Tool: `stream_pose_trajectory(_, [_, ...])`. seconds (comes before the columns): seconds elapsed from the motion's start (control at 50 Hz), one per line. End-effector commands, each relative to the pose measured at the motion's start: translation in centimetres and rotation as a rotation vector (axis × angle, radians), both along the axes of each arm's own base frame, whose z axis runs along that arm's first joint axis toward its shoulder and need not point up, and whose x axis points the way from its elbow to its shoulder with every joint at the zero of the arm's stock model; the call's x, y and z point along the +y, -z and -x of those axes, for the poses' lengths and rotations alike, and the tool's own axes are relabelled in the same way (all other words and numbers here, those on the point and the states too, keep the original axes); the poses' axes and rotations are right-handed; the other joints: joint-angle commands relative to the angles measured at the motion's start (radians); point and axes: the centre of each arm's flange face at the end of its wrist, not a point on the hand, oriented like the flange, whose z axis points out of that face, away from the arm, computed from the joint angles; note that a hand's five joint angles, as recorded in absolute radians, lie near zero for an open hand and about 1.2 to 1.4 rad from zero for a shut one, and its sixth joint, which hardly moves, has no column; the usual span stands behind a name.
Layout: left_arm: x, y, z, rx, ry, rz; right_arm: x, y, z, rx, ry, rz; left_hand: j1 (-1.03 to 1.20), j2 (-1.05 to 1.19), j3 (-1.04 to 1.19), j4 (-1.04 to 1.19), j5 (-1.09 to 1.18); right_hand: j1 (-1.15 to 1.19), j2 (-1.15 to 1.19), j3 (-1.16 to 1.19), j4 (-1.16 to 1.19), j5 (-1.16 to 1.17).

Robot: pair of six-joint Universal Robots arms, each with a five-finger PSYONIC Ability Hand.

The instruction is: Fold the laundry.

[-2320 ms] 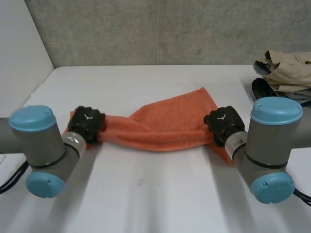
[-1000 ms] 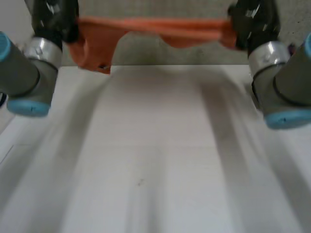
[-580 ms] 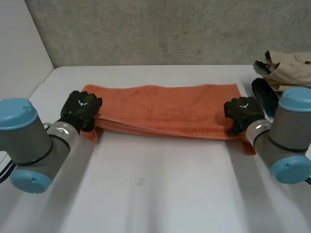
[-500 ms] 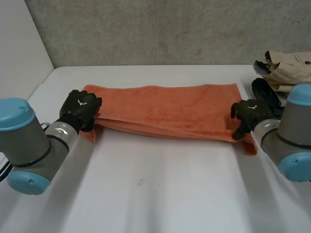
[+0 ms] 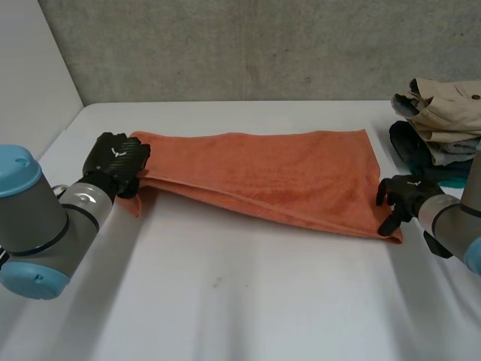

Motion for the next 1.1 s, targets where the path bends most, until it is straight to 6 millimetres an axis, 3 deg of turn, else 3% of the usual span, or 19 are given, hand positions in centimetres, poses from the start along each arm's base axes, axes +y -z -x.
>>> stream_pose_trajectory(0.02, [-0.1,0.1,0.0,-0.001,-0.001,-0.001,1.1,0.9,0.1,0.050,-0.077,-0.029,0.257,0.199,0.203,0.195,0.223,0.041,0.035,0.050,0.056,0.074])
stream_pose_trajectory(0.12, [-0.3,0.0,-0.1,0.001,-0.006,0.003,1.2,1.4,0.4,0.073,-0.084,-0.033,0.257,0.199,0.203,0.195,0.223,0.143,0.137,0.153,0.158,0.176])
stream_pose_trajectory(0.14, [-0.3,0.0,-0.1,0.001,-0.006,0.003,1.1,1.4,0.5,0.083,-0.085,-0.024,0.257,0.199,0.203,0.195,0.223,0.539,0.533,0.549,0.554,0.572])
stream_pose_trajectory(0.16, [-0.3,0.0,-0.1,0.001,-0.004,0.003,1.0,1.3,0.5,0.086,-0.083,-0.014,0.257,0.199,0.203,0.195,0.223,0.734,0.728,0.743,0.749,0.766])
stream_pose_trajectory(0.24, [-0.2,-0.2,-0.1,0.000,-0.004,0.000,0.5,1.1,0.7,0.092,-0.072,0.057,0.257,0.199,0.203,0.195,0.223,0.736,0.730,0.745,0.751,0.768])
stream_pose_trajectory(0.28, [0.3,-0.8,-0.1,0.001,-0.003,-0.005,0.5,-0.4,0.8,0.093,-0.068,0.118,0.257,0.199,0.203,0.195,0.223,0.736,0.730,0.745,0.751,0.768])
stream_pose_trajectory(0.3, [0.5,-1.2,-0.2,0.003,-0.003,-0.004,0.8,-2.9,0.8,0.094,-0.068,0.199,0.257,0.199,0.203,0.195,0.223,0.736,0.730,0.745,0.751,0.768])
stream_pose_trajectory(0.36, [1.7,-3.2,-0.5,0.002,-0.003,-0.010,1.5,-6.1,0.8,0.105,-0.082,0.288,0.257,0.199,0.203,0.195,0.223,0.736,0.730,0.745,0.751,0.768])
stream_pose_trajectory(0.38, [2.1,-3.6,-0.6,0.001,-0.003,-0.013,2.2,-7.3,0.9,0.134,-0.090,0.308,0.257,0.199,0.203,0.195,0.223,0.736,0.730,0.745,0.751,0.768])
stream_pose_trajectory(0.52, [6.2,-6.0,-1.9,-0.029,-0.005,-0.078,5.9,-8.1,2.4,0.368,-0.203,0.178,0.257,0.199,0.203,0.195,0.223,0.736,0.730,0.745,0.751,0.768])
stream_pose_trajectory(0.62, [8.5,-5.6,-3.6,-0.109,-0.032,-0.181,10.7,-7.9,3.6,0.592,-0.371,-0.032,0.257,0.199,0.203,0.195,0.223,0.736,0.730,0.745,0.751,0.768])
stream_pose_trajectory(0.7, [10.1,-3.8,-4.5,-0.248,0.016,-0.286,12.0,-7.6,3.9,0.631,-0.441,-0.092,0.257,0.199,0.203,0.195,0.223,0.736,0.730,0.745,0.751,0.768])
stream_pose_trajectory(0.78, [10.6,-2.2,-4.6,-0.347,0.088,-0.305,11.3,-7.0,3.7,0.619,-0.425,-0.059,0.257,0.199,0.203,0.195,0.223,0.736,0.730,0.745,0.751,0.768])
stream_pose_trajectory(0.82, [9.4,-0.7,-4.5,-0.378,0.104,-0.311,10.5,-6.2,3.6,0.605,-0.414,-0.056,0.257,0.199,0.203,0.195,0.223,0.736,0.730,0.745,0.751,0.768])
stream_pose_trajectory(0.86, [8.3,0.0,-4.1,-0.384,0.109,-0.292,8.4,-4.3,3.6,0.581,-0.381,-0.066,0.257,0.199,0.203,0.195,0.223,0.736,0.730,0.745,0.751,0.768])
stream_pose_trajectory(0.92, [6.0,0.1,-3.3,-0.376,0.112,-0.210,5.7,-3.0,2.6,0.559,-0.331,-0.019,0.257,0.199,0.203,0.195,0.223,0.736,0.730,0.745,0.751,0.768])
stream_pose_trajectory(1.0, [2.9,0.4,-2.0,-0.354,0.110,-0.102,3.6,-2.9,-0.1,0.562,-0.295,0.091,0.257,0.199,0.203,0.195,0.223,0.736,0.730,0.745,0.751,0.768])
stream_pose_trajectory(1.1, [-0.6,1.7,-0.2,-0.346,0.092,-0.028,0.5,-2.2,-2.0,0.584,-0.238,0.215,0.257,0.199,0.203,0.195,0.223,0.736,0.730,0.745,0.751,0.768])
